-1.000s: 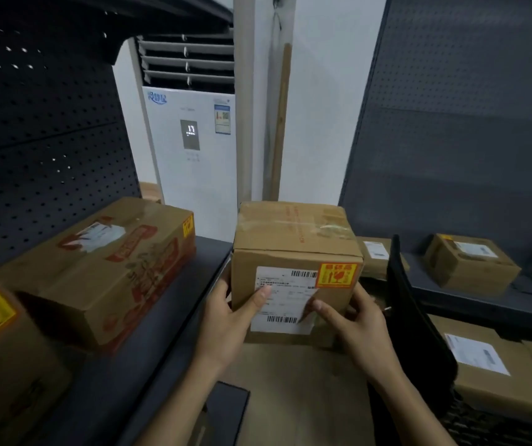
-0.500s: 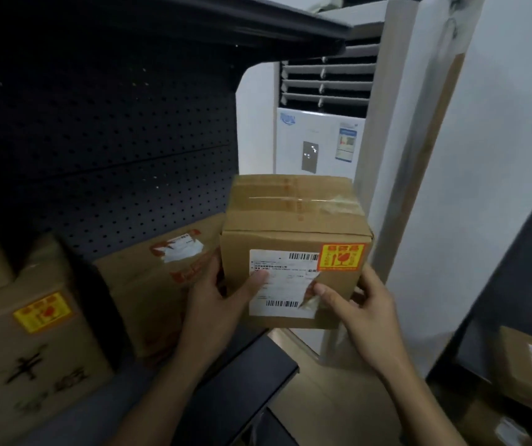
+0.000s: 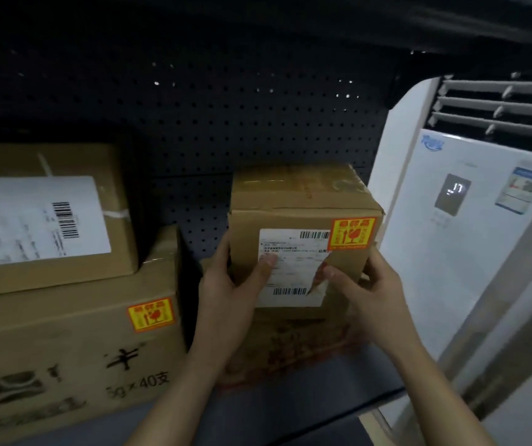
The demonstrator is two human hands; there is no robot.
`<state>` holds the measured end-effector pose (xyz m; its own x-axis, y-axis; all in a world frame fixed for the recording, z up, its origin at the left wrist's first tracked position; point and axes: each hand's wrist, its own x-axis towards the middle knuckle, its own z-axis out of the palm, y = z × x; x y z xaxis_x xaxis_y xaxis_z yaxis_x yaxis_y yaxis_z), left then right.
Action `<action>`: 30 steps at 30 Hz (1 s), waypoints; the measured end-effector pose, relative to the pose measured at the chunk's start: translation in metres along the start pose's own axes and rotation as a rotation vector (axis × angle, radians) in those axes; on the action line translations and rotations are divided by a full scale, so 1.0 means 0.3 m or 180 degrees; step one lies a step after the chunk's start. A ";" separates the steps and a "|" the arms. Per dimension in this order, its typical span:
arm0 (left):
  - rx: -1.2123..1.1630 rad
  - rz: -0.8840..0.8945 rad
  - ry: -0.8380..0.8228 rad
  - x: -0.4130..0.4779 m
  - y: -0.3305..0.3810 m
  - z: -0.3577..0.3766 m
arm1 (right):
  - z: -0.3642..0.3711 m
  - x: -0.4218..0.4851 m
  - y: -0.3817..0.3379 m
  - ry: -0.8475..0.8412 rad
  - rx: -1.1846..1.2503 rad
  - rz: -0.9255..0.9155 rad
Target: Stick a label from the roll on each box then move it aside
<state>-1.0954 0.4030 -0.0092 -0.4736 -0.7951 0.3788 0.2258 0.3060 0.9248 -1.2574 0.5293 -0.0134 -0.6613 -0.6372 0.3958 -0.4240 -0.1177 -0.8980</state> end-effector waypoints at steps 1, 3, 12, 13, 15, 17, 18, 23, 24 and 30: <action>0.0026 0.0017 0.0051 0.015 -0.007 -0.003 | 0.014 0.026 0.006 -0.0018 -0.0041 0.0012; 0.0109 0.0040 0.0097 0.039 -0.016 -0.003 | 0.034 0.073 0.024 -0.0086 -0.0106 0.0054; 0.0609 0.0119 0.0334 0.117 -0.087 0.021 | 0.059 0.247 0.087 -0.0655 -0.0130 0.0087; 0.0627 0.0088 0.0385 0.122 -0.098 0.025 | 0.061 0.261 0.096 -0.0703 -0.0100 0.0079; 0.0637 0.0049 0.0462 0.132 -0.115 0.036 | 0.063 0.288 0.118 -0.0753 -0.0032 0.0086; 0.0651 0.0070 0.0544 0.142 -0.122 0.053 | 0.062 0.313 0.142 -0.0782 0.0037 0.0052; 0.0681 0.0048 0.0595 0.145 -0.125 0.061 | 0.063 0.320 0.150 -0.0786 0.0060 0.0060; 0.0789 0.0056 0.0836 0.146 -0.135 0.096 | 0.060 0.341 0.174 -0.0811 0.0101 0.0002; 0.0852 0.0058 0.0910 0.143 -0.133 0.103 | 0.060 0.340 0.175 -0.0827 0.0099 0.0027; 0.1276 -0.0071 0.1444 0.099 -0.118 0.137 | 0.026 0.341 0.185 -0.1060 -0.0071 -0.0060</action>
